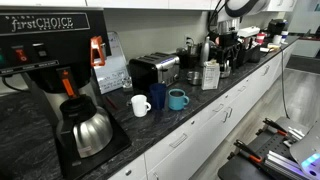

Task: Move the white box to the front of the toaster

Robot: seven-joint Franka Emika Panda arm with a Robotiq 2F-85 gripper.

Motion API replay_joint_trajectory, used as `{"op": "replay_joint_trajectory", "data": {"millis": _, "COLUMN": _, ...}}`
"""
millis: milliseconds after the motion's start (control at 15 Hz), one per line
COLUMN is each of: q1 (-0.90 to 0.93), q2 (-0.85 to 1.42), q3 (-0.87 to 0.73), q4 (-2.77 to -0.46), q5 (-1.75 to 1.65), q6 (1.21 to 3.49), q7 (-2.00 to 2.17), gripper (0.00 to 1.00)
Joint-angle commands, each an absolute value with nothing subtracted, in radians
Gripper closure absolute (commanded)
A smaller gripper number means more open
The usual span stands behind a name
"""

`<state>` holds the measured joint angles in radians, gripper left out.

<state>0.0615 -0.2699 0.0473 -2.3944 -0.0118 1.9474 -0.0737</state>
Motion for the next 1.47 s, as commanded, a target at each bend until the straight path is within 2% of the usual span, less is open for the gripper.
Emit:
{"op": "replay_joint_trajectory", "data": {"millis": 0, "q1": 0.062, "q2": -0.27, "q3": 0.047, "q4": -2.393, "q5": -0.012, "q6": 1.946, "q7": -0.073, "gripper": 0.0}}
{"op": "replay_joint_trajectory", "data": {"millis": 533, "q1": 0.051, "q2": -0.29, "q3": 0.059, "q4": -2.386, "q5": -0.206, "q6": 2.095, "q7": -0.077, "gripper": 0.0}}
{"op": "replay_joint_trajectory", "data": {"millis": 800, "q1": 0.048, "q2": -0.214, "q3": 0.045, "q4": -2.327, "q5": -0.215, "q6": 2.199, "q7": -0.076, "gripper": 0.0}}
{"op": "replay_joint_trajectory", "data": {"millis": 867, "q1": 0.054, "q2": -0.261, "q3": 0.049, "q4": -2.363, "q5": -0.203, "q6": 2.171, "q7": -0.072, "gripper": 0.0}}
{"op": "replay_joint_trajectory", "data": {"millis": 1400, "q1": 0.052, "q2": -0.221, "q3": 0.046, "q4": -2.336, "q5": -0.203, "q6": 2.193, "q7": -0.072, "gripper": 0.0}}
